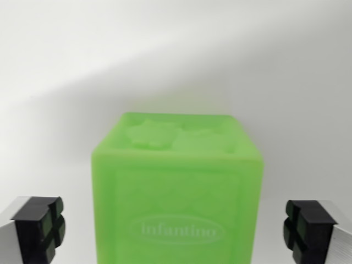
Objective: Stack cube
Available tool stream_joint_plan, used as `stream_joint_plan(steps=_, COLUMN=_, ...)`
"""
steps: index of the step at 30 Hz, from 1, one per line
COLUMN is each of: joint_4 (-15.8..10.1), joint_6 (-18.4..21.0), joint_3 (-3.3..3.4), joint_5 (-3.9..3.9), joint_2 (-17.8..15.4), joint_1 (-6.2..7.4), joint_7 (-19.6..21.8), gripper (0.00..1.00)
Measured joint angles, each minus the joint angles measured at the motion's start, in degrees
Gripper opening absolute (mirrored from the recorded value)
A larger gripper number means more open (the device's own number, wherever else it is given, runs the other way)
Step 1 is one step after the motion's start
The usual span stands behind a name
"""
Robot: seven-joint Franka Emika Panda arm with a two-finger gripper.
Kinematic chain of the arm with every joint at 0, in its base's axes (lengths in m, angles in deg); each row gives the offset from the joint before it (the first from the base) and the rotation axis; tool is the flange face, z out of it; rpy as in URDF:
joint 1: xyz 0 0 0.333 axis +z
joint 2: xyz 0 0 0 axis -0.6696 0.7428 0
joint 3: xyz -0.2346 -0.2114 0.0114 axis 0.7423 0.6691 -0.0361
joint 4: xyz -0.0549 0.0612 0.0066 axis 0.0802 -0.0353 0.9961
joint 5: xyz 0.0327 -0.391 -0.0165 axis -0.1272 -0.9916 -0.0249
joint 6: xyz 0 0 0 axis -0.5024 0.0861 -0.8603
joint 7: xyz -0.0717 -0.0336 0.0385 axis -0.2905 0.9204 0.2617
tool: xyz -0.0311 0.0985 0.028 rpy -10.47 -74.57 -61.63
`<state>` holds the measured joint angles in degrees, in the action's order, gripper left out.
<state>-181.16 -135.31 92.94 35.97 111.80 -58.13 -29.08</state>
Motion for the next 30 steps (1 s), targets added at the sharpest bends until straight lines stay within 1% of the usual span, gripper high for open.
stream_joint_plan(steps=4, joint_4=0.4, joint_6=-1.1, joint_3=-0.62, joint_5=0.34, joint_2=1.5, joint_1=-0.55, joint_7=-0.3, gripper=1.00)
stream_joint_plan(steps=9, joint_4=0.8, joint_6=-2.0, joint_3=-1.23, joint_5=0.49, joint_2=2.8, joint_1=-1.11, joint_7=-0.5, gripper=1.00)
stream_joint_plan(steps=14, joint_4=1.0, joint_6=-2.5, joint_3=-1.59, joint_5=0.49, joint_2=3.4, joint_1=-1.47, joint_7=-0.5, gripper=1.00)
stream_joint_plan(steps=15, joint_4=1.0, joint_6=-2.5, joint_3=-1.61, joint_5=0.49, joint_2=3.4, joint_1=-1.49, joint_7=-0.5, gripper=0.00)
stream_joint_plan(steps=30, joint_4=1.0, joint_6=-2.6, joint_3=-1.68, joint_5=0.49, joint_2=3.4, joint_1=-1.57, joint_7=-0.5, gripper=0.00)
